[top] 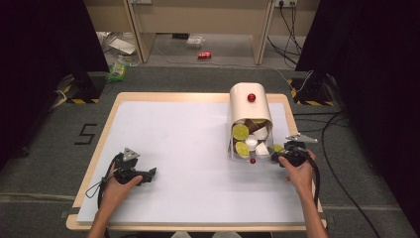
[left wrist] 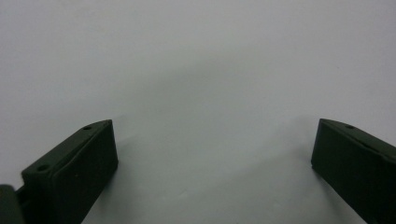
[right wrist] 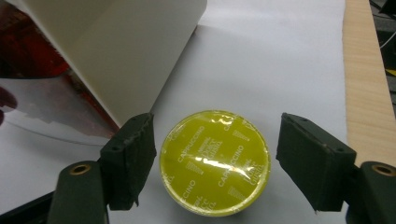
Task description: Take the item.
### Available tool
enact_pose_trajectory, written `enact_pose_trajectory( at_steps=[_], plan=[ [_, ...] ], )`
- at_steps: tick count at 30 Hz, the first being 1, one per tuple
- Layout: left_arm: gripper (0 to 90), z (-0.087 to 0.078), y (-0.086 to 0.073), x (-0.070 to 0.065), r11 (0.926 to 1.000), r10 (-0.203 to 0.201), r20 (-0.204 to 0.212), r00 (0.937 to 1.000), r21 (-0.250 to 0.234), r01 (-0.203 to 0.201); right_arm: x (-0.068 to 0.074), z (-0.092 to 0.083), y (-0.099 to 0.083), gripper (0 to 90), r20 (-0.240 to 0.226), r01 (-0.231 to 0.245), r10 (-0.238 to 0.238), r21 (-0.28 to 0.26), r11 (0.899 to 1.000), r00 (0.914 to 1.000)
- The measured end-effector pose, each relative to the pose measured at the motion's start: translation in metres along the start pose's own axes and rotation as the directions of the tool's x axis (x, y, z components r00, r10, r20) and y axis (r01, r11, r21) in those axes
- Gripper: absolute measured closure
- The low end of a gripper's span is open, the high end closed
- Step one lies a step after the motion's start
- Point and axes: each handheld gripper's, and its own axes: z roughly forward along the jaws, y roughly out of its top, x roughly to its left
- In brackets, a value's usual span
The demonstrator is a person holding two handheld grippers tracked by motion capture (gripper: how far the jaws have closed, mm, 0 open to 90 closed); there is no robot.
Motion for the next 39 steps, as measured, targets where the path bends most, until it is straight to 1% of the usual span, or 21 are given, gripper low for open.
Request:
enact_pose_trajectory(
  at_steps=[2,3,4,5,7,9,10,11,12,13,17,21,28,35,36,39],
  plan=[
    [0.0,0.000,0.000,0.000,1.0000,0.000,0.000,1.0000,0.000,0.000,-0.001,-0.002,0.000,26.1,-0.005,0.004,-0.004,-0.009,1.000,1.0000],
    [0.0,0.000,0.000,0.000,1.0000,0.000,0.000,1.0000,0.000,0.000,0.000,-0.004,0.000,25.5,-0.006,-0.007,0.007,-0.009,1.000,1.0000],
    [0.0,0.000,0.000,0.000,1.0000,0.000,0.000,1.0000,0.000,0.000,-0.001,-0.005,0.000,25.0,-0.007,-0.003,0.003,-0.013,1.000,1.0000],
    [0.0,0.000,0.000,0.000,1.0000,0.000,0.000,1.0000,0.000,0.000,0.000,-0.007,-0.001,24.9,-0.007,-0.010,0.010,-0.011,1.000,0.9999],
    [0.0,0.000,0.000,0.000,1.0000,0.000,0.000,1.0000,0.000,0.000,-0.001,-0.010,-0.002,23.9,-0.005,-0.001,0.001,-0.012,1.000,1.0000],
    [0.0,0.000,0.000,0.000,1.0000,0.000,0.000,1.0000,0.000,0.000,0.000,-0.013,-0.004,22.9,-0.008,0.000,0.000,-0.014,1.000,1.0000],
    [0.0,0.000,0.000,0.000,1.0000,0.000,0.000,1.0000,0.000,0.000,0.001,-0.015,-0.004,22.3,-0.011,-0.008,0.008,-0.012,1.000,0.9999],
    [0.0,0.000,0.000,0.000,1.0000,0.000,0.000,1.0000,0.000,0.000,0.001,-0.017,-0.005,21.9,-0.011,-0.002,0.002,-0.014,1.000,0.9999],
    [0.0,0.000,0.000,0.000,1.0000,0.000,0.000,1.0000,0.000,0.000,0.002,-0.018,-0.006,21.4,-0.010,-0.011,0.011,-0.012,1.000,0.9999],
    [0.0,0.000,0.000,0.000,1.0000,0.000,0.000,1.0000,0.000,0.000,0.002,-0.020,-0.007,20.8,-0.013,0.004,-0.004,-0.014,1.000,0.9999],
    [0.0,0.000,0.000,0.000,1.0000,0.000,0.000,1.0000,0.000,0.000,0.007,-0.025,-0.010,18.8,-0.015,0.017,-0.017,-0.007,1.000,0.9997],
    [0.0,0.000,0.000,0.000,1.0000,0.000,0.000,1.0000,0.000,0.000,0.012,-0.033,-0.015,17.8,-0.021,0.018,-0.018,-0.008,1.000,0.9996],
    [0.0,0.000,0.000,0.000,1.0000,0.000,0.000,1.0000,0.000,0.000,0.018,-0.046,-0.027,17.8,-0.018,0.012,-0.012,-0.007,1.000,0.9998],
    [0.0,0.000,0.000,0.000,1.0000,0.000,0.000,1.0000,0.000,0.000,0.024,-0.050,-0.041,17.8,-0.029,0.033,-0.033,0.010,0.999,0.9990],
    [0.0,0.000,0.000,0.000,1.0000,0.000,0.000,1.0000,-0.001,0.000,0.026,-0.051,-0.043,17.8,-0.031,0.029,-0.029,0.014,0.999,0.9991],
    [0.0,0.000,0.000,0.000,1.0000,0.000,0.000,1.0000,0.000,0.000,0.029,-0.051,-0.048,17.8,-0.038,0.043,-0.043,0.019,0.999,0.9984]
  ],
)
